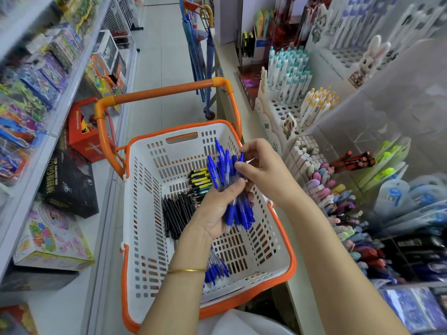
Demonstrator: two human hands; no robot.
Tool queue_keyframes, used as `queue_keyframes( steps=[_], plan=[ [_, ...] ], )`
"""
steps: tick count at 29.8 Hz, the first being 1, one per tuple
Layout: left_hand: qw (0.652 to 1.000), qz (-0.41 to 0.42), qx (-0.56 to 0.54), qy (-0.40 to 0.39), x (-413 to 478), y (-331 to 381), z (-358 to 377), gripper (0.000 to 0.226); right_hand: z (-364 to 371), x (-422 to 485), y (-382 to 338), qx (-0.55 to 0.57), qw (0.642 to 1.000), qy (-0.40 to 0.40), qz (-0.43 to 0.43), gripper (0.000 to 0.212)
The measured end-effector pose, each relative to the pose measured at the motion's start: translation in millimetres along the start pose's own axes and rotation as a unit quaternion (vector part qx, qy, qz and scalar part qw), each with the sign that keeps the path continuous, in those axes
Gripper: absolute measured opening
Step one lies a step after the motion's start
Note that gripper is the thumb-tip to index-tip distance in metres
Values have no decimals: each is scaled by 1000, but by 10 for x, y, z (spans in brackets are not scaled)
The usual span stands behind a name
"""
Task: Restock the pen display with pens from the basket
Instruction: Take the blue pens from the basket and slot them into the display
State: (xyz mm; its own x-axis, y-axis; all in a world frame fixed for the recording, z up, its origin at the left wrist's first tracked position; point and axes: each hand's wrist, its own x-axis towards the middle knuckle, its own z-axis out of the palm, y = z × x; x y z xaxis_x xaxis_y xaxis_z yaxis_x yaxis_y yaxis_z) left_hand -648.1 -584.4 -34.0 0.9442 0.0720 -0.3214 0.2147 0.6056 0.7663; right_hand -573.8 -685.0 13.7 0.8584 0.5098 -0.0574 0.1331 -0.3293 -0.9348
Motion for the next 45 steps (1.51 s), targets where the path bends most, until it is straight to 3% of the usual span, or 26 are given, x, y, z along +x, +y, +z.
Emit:
queue_keyframes(
  steps=[3,8,12,14,19,23,28,33,36,39,42,45],
  plan=[
    [999,-19,-26,-7,10,5,7,47,-29,-7,36,80,997,12,13,18],
    [998,-23,-62,23,59,13,-3,38,-44,-50,122,133,991,17,15,21],
    [992,-24,-105,71,102,12,-10,16,-73,-59,178,336,924,173,50,8],
    [988,-30,-115,102,139,-10,-24,9,-60,-87,201,360,902,233,51,3],
    [982,-12,-128,136,188,-53,-14,6,154,-277,260,217,936,269,65,8],
    [981,-8,-129,144,190,-51,7,46,275,-358,301,86,964,248,36,8],
    [984,-25,-120,132,192,-82,-44,48,262,-375,277,-18,986,163,21,14],
    [989,-20,-113,95,170,-92,-50,25,211,-351,240,-102,988,113,0,13],
    [991,-13,-98,85,168,-95,-74,29,172,-302,221,-109,988,108,-1,6],
    [998,-9,-52,42,135,-77,-86,33,130,-215,125,-46,987,155,11,7],
    [999,-28,-20,-40,107,-73,-76,19,69,-29,-1,7,984,176,27,16],
    [992,-84,-7,-95,87,-71,-85,17,-23,161,-95,9,992,106,66,23]
  ],
)
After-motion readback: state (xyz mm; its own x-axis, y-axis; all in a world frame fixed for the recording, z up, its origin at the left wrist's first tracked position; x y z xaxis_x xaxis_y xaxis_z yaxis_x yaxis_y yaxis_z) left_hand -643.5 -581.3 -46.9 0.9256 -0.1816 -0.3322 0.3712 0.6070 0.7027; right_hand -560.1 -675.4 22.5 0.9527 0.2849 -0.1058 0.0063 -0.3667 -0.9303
